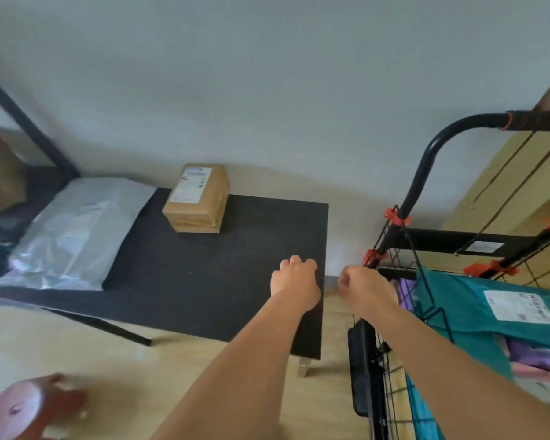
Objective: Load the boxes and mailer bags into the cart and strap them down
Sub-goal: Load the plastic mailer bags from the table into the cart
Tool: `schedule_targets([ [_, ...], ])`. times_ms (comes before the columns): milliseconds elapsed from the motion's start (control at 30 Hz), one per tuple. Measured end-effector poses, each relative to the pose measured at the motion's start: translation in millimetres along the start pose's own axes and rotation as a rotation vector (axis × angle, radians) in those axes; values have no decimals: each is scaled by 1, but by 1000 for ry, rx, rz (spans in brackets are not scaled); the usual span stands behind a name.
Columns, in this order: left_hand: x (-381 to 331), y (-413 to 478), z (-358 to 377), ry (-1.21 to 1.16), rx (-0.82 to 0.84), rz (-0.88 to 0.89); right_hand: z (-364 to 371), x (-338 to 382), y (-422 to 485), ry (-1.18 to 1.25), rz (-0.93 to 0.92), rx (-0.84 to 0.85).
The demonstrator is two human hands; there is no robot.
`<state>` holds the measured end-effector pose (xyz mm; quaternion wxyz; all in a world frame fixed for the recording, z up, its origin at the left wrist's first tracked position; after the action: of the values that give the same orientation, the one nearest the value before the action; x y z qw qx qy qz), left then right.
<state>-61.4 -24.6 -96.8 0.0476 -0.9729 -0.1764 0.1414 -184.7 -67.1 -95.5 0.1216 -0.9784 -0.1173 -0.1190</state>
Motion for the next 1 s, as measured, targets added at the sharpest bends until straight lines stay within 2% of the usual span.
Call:
schedule_targets([
  [233, 130, 21, -46, -100, -114, -72, 33, 117, 6, 80, 5, -20],
  [433, 218, 42, -97, -216, -263, -223, 25, 203, 26, 170, 15, -54],
  [733, 271, 101, -130, -297, -394, -360, 22, 271, 90, 480, 13, -124],
  [1000, 305, 172, -116, -296, -305, -454, 48, 295, 168, 552, 95, -38],
])
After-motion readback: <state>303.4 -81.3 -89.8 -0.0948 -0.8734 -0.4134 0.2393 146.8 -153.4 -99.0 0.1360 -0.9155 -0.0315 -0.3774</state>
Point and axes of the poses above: each hand's wrist, its own y-axis towards the middle knuckle, its own z-axis out of the palm, x = y × z, the point moved 5 cm from there along y, towards the middle knuckle, and after that the axes turned 11 degrees about -x, right-handed, at the moved point
